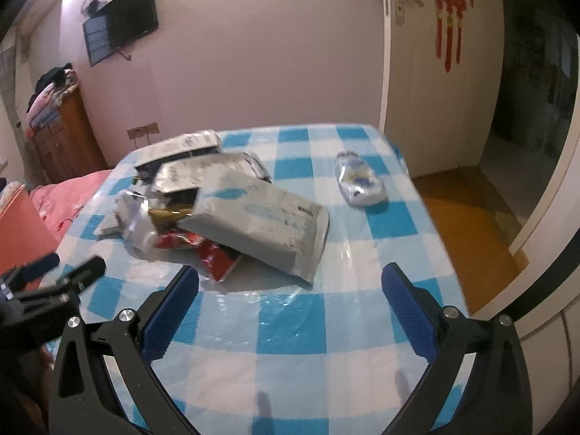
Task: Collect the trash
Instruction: 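Move both tools toward the pile of trash on the checkered table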
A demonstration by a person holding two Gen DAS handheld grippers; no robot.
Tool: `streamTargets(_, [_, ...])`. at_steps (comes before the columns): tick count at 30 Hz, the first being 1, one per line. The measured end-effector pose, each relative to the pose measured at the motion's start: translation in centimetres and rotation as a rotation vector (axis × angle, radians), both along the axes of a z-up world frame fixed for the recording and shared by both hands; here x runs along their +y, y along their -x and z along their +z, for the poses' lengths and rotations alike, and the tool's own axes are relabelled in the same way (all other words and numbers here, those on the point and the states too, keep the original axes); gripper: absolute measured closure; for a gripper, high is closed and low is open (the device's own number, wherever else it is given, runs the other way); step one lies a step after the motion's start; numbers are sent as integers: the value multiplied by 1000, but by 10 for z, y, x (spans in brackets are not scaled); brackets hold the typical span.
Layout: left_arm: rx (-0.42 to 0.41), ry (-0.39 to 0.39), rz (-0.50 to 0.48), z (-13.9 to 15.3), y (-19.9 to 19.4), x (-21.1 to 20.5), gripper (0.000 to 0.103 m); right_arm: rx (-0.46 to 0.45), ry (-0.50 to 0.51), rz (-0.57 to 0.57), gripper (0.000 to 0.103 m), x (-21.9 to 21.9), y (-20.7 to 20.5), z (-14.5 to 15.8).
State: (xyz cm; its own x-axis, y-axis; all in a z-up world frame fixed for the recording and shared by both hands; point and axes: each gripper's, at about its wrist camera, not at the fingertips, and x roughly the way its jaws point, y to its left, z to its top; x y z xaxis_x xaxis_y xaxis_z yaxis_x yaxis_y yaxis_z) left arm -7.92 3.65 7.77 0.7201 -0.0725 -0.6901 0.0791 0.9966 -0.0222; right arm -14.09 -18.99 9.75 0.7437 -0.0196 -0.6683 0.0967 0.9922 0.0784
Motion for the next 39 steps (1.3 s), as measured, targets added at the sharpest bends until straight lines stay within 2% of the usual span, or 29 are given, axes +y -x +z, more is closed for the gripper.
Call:
streamTargets(6, [-68,13,22,34,20,17,4,-84,9,49,4,20,26,34])
streamTargets(12, [-93,-6,27,48,35,25,4,-146,24,69,4,33,42,60])
streamTargets(17, [-126,-27,31,55,45,31,4,-184,80,70,4,45,53,73])
streamTargets(25, [-155,-34,42,61,52,38,4,-187,82,65,4,44,58,76])
streamTargets(39, [-125,-34,36,51,49,42,4,-152,94,73,4,42,54,63])
